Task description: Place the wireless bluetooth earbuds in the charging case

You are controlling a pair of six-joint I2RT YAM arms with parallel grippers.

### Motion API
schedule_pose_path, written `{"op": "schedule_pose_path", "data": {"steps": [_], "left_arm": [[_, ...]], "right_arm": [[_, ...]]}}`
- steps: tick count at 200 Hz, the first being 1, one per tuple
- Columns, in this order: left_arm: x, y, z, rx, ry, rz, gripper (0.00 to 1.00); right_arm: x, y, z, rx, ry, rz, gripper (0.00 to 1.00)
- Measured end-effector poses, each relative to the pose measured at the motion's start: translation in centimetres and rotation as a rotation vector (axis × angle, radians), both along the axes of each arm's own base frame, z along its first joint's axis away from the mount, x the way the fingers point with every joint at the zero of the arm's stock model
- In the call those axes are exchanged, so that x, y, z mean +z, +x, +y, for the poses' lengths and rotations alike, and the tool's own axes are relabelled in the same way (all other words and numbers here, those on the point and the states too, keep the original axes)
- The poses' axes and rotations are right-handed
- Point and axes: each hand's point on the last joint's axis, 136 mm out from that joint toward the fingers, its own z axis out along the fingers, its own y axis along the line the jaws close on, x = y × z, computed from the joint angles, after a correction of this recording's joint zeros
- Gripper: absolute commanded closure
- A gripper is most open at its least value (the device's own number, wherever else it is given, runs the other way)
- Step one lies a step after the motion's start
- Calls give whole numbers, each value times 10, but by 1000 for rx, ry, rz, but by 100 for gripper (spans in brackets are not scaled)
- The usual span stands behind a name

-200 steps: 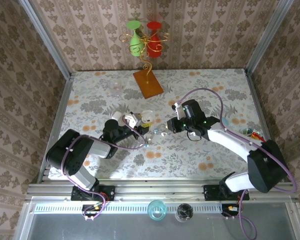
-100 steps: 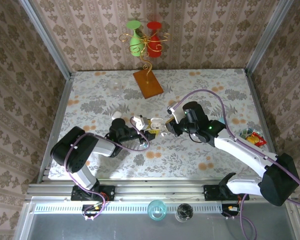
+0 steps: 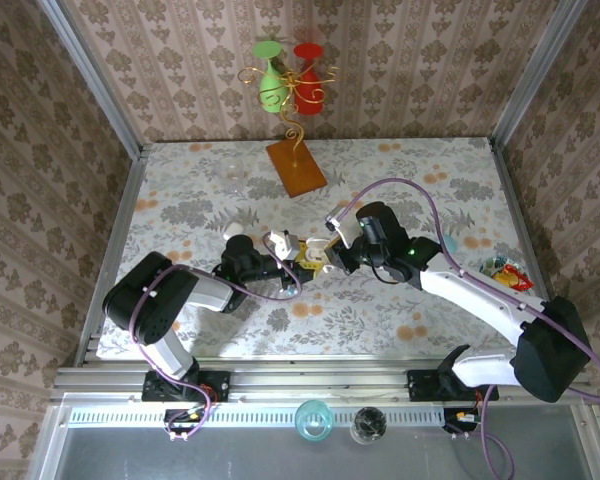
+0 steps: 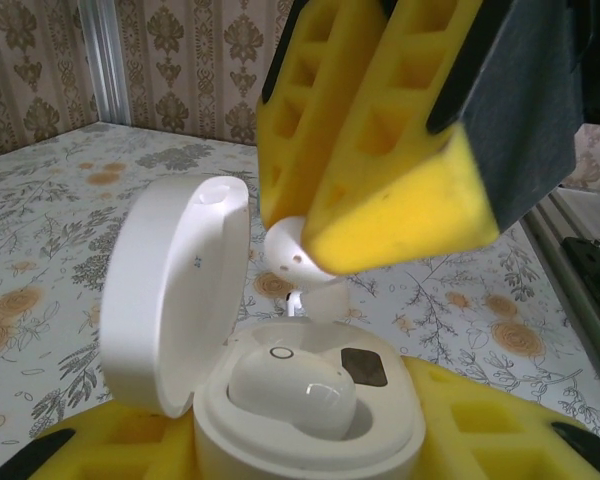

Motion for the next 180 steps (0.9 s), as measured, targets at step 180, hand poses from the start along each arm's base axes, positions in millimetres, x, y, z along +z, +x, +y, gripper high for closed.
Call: {"op": "schedule_pose_path", "data": {"steps": [180], "left_arm": [[2, 3, -4, 4, -7, -2, 59]], "right_arm": [[19, -4, -2, 10, 62, 0, 53]]}}
